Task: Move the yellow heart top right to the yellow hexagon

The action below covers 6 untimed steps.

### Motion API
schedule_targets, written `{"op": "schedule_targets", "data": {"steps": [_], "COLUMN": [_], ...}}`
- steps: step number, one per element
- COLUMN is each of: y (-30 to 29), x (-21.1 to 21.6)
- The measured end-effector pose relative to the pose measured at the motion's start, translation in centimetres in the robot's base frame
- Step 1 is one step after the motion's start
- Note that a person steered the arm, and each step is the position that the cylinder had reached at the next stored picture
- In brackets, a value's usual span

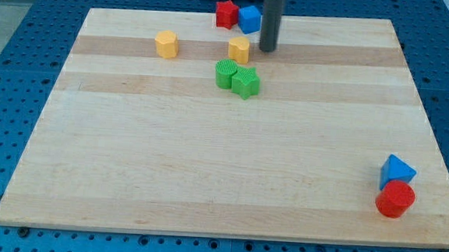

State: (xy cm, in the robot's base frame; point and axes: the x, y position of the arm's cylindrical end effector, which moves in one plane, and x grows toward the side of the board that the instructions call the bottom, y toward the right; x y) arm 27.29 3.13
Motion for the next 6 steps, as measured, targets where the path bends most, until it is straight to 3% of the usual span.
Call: {"op": "schedule_targets", "data": {"steps": [1,3,4,6], "y": [-5.5,-0.2,-1.4,-10.7], "x": [0.0,2.3,4.7,2.8]}}
